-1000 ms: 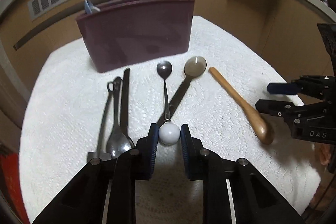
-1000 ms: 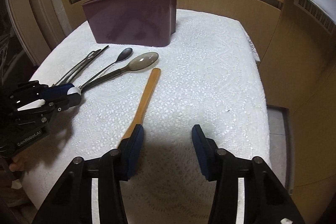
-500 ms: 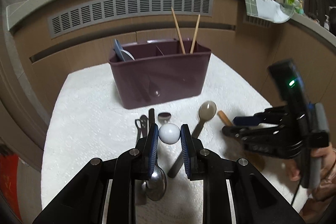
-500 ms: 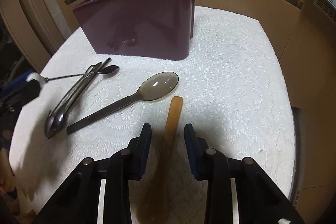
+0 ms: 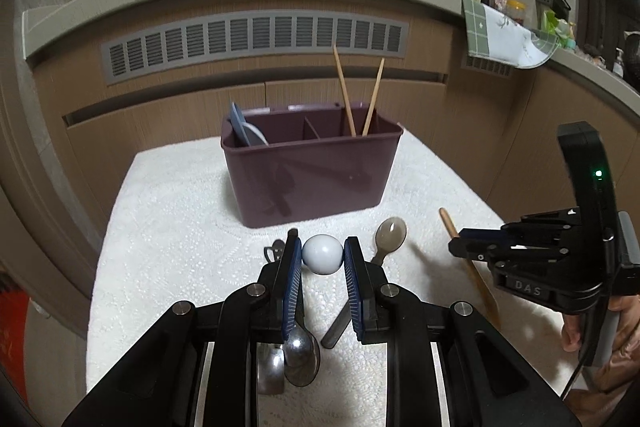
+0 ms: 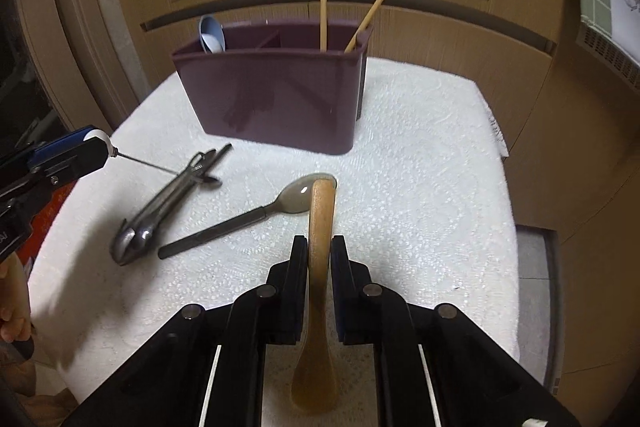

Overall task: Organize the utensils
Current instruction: 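Lift both held spoons and release them into the purple caddy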

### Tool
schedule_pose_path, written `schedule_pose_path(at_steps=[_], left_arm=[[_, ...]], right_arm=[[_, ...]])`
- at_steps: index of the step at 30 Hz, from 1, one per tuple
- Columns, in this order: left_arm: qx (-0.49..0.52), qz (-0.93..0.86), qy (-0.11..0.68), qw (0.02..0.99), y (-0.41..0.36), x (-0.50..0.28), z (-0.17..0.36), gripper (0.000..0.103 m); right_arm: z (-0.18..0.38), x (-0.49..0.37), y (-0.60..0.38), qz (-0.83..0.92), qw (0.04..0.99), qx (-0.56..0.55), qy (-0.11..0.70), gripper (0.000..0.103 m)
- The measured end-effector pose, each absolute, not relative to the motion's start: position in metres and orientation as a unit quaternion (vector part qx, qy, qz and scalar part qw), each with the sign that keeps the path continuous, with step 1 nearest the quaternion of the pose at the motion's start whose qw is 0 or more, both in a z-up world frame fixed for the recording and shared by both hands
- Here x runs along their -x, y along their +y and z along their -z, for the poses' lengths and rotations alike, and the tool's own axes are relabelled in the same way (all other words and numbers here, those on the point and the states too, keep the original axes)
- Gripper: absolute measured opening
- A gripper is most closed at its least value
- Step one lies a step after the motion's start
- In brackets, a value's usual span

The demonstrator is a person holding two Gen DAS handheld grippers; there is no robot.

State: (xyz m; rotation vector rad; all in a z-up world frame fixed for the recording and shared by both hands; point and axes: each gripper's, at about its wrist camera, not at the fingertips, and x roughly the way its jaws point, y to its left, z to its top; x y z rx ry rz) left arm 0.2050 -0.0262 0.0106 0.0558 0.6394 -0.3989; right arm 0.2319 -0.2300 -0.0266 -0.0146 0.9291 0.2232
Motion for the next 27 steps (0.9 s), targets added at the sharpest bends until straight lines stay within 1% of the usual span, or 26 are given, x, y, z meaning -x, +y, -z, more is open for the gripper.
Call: schedule_pose_path(at_steps=[10,13,15,17,24,27], left_arm=[[-0.013,0.21,0.297,0.931,-0.026,-0.196,-0.04,0.023],[-0.015,0.212,0.28,0.936,-0.027,-0.197,-0.056,0.023],[-0.014,0.216,0.266,0.939,-0.027,-0.2,-0.07,0.023],[-0.008,0.225,0.249,0.942,-0.026,-0.206,-0.091,0.023],[-0.008,0.218,0.177,0.96,-0.022,-0.241,-0.161,0.023],[0.006,0.218,0.164,0.962,-0.018,-0.265,-0.18,0.023]], right_arm=[[-0.007,-0.221,-0.232,-0.121,0.904,-0.018,0.41,0.01],[-0.026,-0.22,-0.233,-0.124,0.913,-0.021,0.387,0.01],[-0.044,-0.222,-0.233,-0.124,0.922,-0.017,0.367,0.009],[-0.067,-0.227,-0.232,-0.122,0.931,-0.006,0.343,0.006],[-0.165,-0.253,-0.232,-0.104,0.966,0.032,0.236,0.005],[-0.188,-0.27,-0.231,-0.1,0.97,0.037,0.218,0.005]])
